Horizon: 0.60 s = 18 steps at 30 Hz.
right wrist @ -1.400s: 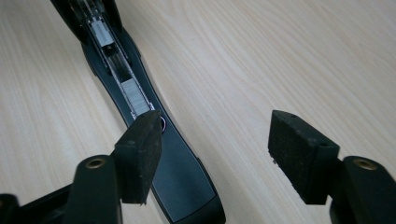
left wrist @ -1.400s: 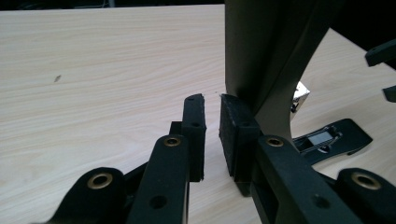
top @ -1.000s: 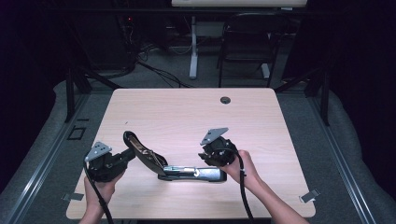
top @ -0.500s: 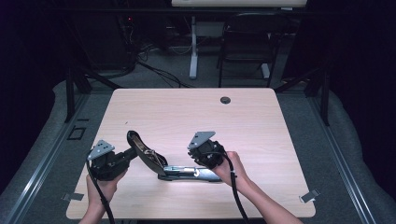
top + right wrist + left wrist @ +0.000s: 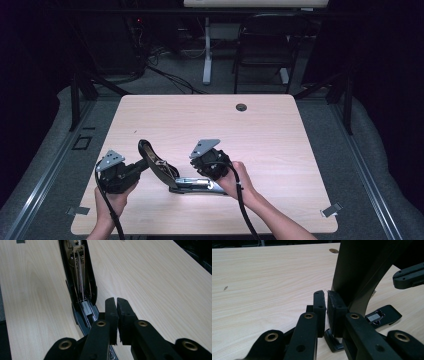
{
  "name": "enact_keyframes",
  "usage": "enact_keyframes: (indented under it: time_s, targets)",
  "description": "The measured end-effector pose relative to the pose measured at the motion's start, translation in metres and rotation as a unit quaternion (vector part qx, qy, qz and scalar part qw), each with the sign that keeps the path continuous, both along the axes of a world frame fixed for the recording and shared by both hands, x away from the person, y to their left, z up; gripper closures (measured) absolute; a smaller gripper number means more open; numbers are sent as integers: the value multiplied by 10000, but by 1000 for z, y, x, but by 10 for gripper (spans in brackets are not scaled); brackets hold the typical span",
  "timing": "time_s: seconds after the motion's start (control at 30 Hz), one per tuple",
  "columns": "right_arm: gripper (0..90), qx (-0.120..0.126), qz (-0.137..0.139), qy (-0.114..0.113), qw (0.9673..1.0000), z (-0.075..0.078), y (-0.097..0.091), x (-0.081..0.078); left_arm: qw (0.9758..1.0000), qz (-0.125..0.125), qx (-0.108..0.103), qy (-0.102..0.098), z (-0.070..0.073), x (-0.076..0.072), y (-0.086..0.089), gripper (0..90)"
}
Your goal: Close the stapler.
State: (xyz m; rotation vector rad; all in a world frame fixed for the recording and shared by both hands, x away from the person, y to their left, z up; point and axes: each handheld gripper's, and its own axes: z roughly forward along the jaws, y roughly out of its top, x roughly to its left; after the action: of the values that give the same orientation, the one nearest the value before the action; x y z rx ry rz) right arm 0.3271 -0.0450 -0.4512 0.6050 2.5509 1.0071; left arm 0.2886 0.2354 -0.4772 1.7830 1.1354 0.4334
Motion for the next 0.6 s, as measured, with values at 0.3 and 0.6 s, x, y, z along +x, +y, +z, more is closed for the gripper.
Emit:
enact_keyframes:
  time_s: [0.3,0.6]
  targets:
    - [900,183,103,-107,9997,12,21,-1,10000,-7,-18,-75,-2,0,-4,857]
    - [900,497,224,-168,9984,24,41,-3,9998,-87,190,59,-5,1,-12,863]
